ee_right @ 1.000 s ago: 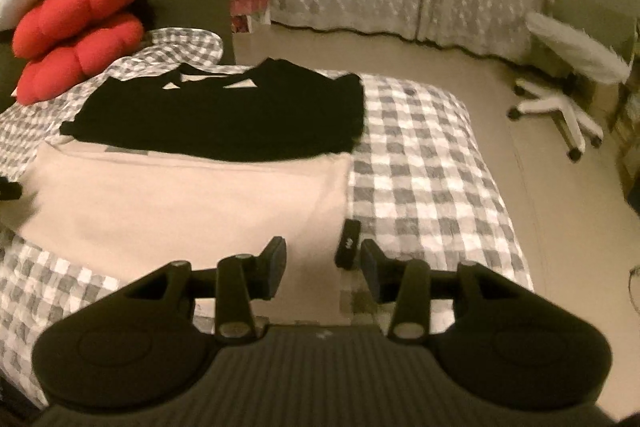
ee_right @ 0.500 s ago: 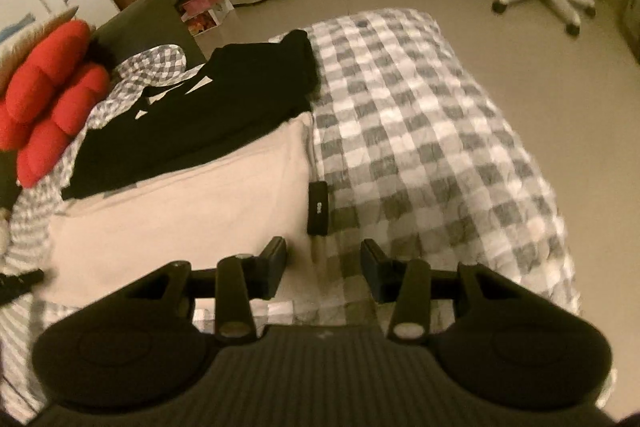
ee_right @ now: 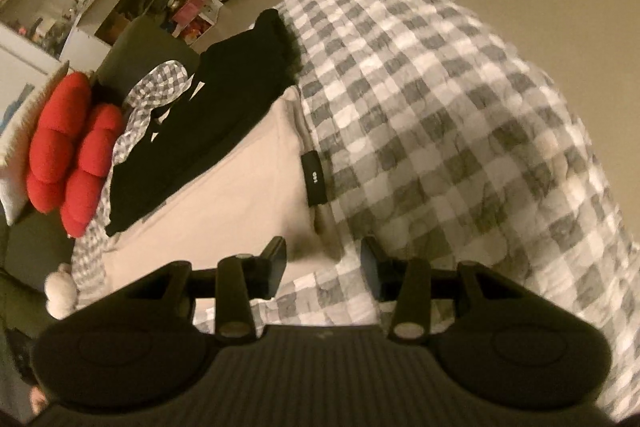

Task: Fold clothes

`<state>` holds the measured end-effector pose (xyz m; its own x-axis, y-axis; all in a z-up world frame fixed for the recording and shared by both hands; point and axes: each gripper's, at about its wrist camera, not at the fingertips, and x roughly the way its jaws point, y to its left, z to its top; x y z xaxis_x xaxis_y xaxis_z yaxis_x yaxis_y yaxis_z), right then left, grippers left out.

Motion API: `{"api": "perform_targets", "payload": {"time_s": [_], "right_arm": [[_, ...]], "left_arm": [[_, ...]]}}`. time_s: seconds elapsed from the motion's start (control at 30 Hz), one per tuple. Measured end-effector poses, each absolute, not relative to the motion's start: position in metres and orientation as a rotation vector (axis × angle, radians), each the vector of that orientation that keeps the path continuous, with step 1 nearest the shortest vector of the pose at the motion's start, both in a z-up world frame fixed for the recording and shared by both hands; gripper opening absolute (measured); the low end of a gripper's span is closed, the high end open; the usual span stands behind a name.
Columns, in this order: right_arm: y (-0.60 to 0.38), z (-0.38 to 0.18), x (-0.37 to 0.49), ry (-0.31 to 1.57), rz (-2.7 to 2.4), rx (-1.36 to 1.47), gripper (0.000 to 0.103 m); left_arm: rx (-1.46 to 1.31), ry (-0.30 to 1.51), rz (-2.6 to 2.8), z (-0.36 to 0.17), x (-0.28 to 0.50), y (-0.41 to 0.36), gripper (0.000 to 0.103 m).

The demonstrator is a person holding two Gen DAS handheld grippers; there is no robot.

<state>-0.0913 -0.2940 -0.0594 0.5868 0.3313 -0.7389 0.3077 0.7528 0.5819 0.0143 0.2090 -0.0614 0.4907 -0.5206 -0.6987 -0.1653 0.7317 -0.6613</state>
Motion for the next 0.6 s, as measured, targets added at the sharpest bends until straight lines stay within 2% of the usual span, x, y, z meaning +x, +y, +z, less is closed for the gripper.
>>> {"api": "perform_targets", "payload": {"time_s": [0.4, 0.47, 0.53, 0.6], "right_arm": [[-0.289, -0.065, -0.089, 0.964, 0.045, 0.803, 0.045], [-0.289, -0.066, -0.088, 0.954, 0.045, 0.812, 0.045], [-0.290, -0.068, -0.088, 0.943, 0.038, 0.827, 0.040], [-0.291, -0.069, -0.088, 0.939, 0.021, 0.831, 0.028]], "left_arm": [[-0.835, 1.057, -0.251, -0.070, 0.014, 0.213, 0.037], [-0.831, 1.049, -0.253, -0.069, 0.013, 0.212, 0.033], [-0.844, 1.050, -0.255, -0.071, 0.013, 0.212, 0.026], [-0.863, 1.050, -0.254, -0.074, 0.013, 0.212, 0.024]]}}
